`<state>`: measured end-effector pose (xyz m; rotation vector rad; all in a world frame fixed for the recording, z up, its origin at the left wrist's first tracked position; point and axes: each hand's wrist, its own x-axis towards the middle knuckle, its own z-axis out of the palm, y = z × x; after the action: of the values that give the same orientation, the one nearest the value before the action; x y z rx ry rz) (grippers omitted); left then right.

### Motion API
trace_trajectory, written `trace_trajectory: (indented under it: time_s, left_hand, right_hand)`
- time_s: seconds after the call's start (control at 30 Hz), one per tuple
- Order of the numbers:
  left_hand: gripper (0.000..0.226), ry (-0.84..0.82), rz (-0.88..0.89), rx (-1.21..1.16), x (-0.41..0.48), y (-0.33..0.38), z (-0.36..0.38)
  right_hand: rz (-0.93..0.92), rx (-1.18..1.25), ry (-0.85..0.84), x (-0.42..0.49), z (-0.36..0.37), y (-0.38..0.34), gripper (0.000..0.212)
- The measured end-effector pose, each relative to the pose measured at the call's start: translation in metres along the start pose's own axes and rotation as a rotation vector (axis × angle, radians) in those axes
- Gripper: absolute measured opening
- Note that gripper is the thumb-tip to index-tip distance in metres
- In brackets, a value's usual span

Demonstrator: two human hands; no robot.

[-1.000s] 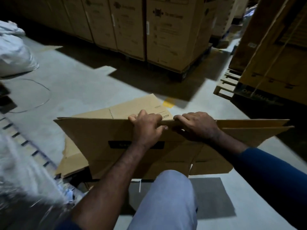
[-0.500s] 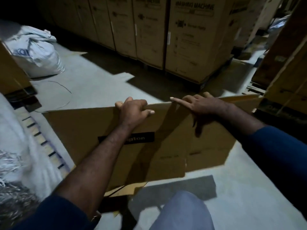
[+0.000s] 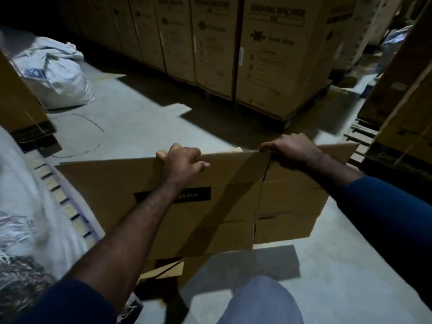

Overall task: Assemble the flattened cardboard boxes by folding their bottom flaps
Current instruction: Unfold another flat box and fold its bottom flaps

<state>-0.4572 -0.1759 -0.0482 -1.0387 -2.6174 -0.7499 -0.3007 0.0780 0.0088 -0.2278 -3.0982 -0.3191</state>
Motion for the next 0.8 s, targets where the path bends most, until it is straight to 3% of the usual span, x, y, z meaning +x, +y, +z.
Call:
trace_trajectory:
  time_s: [0.1,0.2,0.3,0.4,0.47,0.57,0.67,0.73,0.8]
  left_hand:
    - [0.029,0.121,0.006,0.003,0.036,-0.010,-0.025]
    - [0.014,0.327,0.085,0.054,0.077,-0.021,-0.057]
    - [0.020,0.452,0.120,0.150,0.107,-0.032,-0.083]
    - [0.025,0.501,0.076,0.181,0.112,-0.035,-0.086]
    - [0.023,0.515,0.034,0.167,0.101,-0.035,-0.069]
    - [0.014,0.422,-0.073,0.150,0.068,-0.042,-0.020]
    - [0.008,0.119,-0.226,0.091,0.025,-0.052,0.039]
    - [0.025,-0.164,-0.298,0.094,-0.005,-0.057,0.074]
    - [0.037,-0.309,-0.323,0.100,-0.030,-0.059,0.098]
  right_hand:
    - [0.048,0.012,0.116,0.033,-0.036,0.001,0.039]
    - [0.093,-0.023,0.365,0.070,-0.067,0.002,0.040]
    - [0.077,-0.048,0.571,0.101,-0.083,0.003,0.042]
    - [0.069,-0.086,0.660,0.116,-0.081,0.005,0.042]
    - [0.051,-0.056,0.621,0.116,-0.066,0.003,0.041]
    - [0.042,0.091,0.415,0.106,-0.021,-0.008,0.038]
    - [0.101,0.130,0.165,0.089,0.047,-0.025,0.033]
    - [0.094,0.095,-0.015,0.075,0.095,-0.037,0.038]
    - [0.080,0.111,-0.193,0.060,0.132,-0.046,0.049]
